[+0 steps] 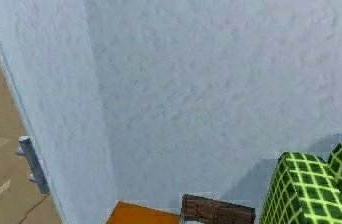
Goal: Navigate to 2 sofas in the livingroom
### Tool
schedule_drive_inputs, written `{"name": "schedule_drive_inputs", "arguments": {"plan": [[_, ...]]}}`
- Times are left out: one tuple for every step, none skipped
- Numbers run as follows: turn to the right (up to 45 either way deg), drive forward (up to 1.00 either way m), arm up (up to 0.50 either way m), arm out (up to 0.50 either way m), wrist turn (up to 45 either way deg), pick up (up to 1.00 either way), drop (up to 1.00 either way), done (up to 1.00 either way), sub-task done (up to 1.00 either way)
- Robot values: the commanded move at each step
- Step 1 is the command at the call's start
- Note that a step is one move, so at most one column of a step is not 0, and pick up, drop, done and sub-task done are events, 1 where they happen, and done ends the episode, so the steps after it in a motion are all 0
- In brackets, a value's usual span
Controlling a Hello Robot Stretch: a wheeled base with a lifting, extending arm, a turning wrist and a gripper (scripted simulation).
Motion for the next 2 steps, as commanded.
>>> {"name": "schedule_drive_inputs", "arguments": {"plan": [[18.0, 0.0, 0.0, 0.0, 0.0, 0.0, 0.0, 0.0, 0.0], [0.0, 0.0, 0.0, 0.0, 0.0, 0.0, 0.0, 1.0, 0.0]]}}
